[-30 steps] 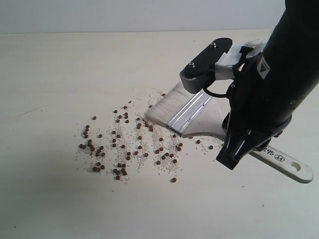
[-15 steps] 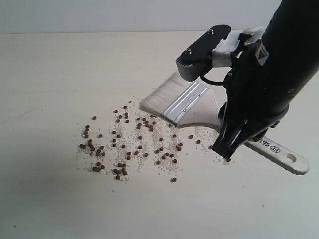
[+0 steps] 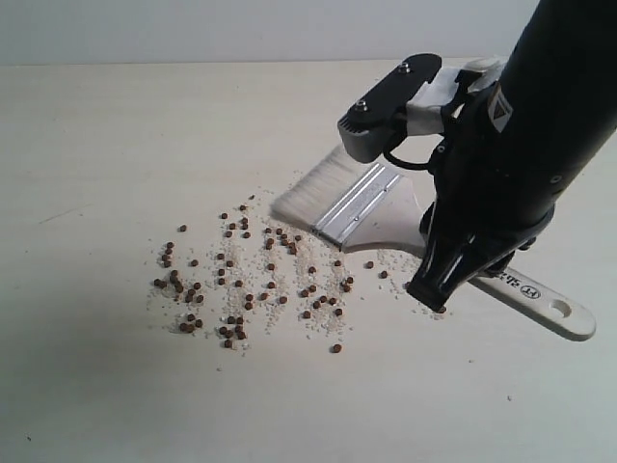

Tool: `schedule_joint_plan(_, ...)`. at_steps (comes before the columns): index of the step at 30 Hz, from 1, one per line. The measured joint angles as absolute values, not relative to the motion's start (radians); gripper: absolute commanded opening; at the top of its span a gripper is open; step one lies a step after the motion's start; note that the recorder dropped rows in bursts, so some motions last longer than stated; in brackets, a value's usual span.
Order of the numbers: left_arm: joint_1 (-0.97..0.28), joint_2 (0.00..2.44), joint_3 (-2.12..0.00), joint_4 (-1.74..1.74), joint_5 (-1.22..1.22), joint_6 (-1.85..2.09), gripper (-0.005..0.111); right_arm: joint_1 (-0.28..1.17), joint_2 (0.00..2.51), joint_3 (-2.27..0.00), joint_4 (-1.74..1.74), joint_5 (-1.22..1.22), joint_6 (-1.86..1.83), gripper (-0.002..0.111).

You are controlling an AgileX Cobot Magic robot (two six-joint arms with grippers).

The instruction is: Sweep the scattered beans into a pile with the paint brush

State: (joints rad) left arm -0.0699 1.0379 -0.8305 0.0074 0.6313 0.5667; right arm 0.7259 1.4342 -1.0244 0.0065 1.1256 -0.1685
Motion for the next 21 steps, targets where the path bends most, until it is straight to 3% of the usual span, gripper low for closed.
schedule_joint_plan(5,-0.267,1.172,-0.832,-0.105,0.648,0.845,0.000,0.726,1.496,-1.024,0.007,1.126,-0.169,0.000)
schedule_joint_plan(11,-0.494,1.261,-0.833,-0.130,0.516,0.905,0.000,0.713,1.547,-1.024,0.065,1.088,-0.196,0.000)
schedule_joint_plan(21,-0.692,1.269,-0.834,-0.130,0.407,1.029,0.003,0.533,1.545,-1.024,0.366,1.184,-0.468,0.000)
